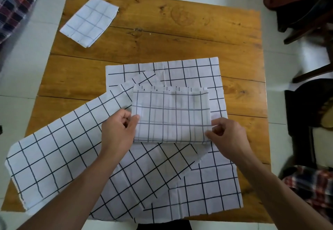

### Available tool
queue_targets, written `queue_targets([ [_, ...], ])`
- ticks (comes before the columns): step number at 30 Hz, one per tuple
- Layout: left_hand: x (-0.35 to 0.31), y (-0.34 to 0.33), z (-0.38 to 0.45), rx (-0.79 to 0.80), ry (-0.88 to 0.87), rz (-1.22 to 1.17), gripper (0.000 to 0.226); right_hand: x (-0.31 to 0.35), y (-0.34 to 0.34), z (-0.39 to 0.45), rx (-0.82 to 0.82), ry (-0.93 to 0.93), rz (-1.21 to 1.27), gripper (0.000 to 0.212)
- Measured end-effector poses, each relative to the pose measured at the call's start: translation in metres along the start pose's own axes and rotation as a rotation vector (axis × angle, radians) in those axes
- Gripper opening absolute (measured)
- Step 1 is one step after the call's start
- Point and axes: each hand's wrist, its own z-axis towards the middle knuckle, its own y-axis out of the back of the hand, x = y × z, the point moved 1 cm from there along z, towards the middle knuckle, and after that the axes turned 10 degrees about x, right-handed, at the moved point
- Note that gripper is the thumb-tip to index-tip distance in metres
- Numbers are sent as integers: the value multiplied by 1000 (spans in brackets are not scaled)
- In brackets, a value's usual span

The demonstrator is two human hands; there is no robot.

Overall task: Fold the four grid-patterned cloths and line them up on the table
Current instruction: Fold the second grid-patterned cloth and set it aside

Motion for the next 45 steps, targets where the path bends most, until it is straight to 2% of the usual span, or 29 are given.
queue_targets([
  [4, 0, 3, -2, 39, 40, -37, 23, -1, -3, 5, -24, 28, 14, 26],
  [8, 4, 9, -16, 101, 85, 48, 56, 1, -6, 9, -40, 33, 21, 23],
  [11, 8, 11, -23, 113, 58, 135, 67, 4, -7, 9, -53, 42, 18, 21],
  [19, 11, 7, -17, 65, 5, 152, 54, 7, -9, 8, -88, 34, -42, 17],
  [26, 16, 8, -19, 58, -41, 271, 44, 7, -11, 10, -103, 45, -78, 13],
  [39, 16, 8, -20, 69, -117, 433, 41, 8, -12, 11, -115, 42, -92, 14],
  [45, 15, 8, -21, 57, -204, 532, 37, 6, -15, 11, -194, 47, -183, 19],
])
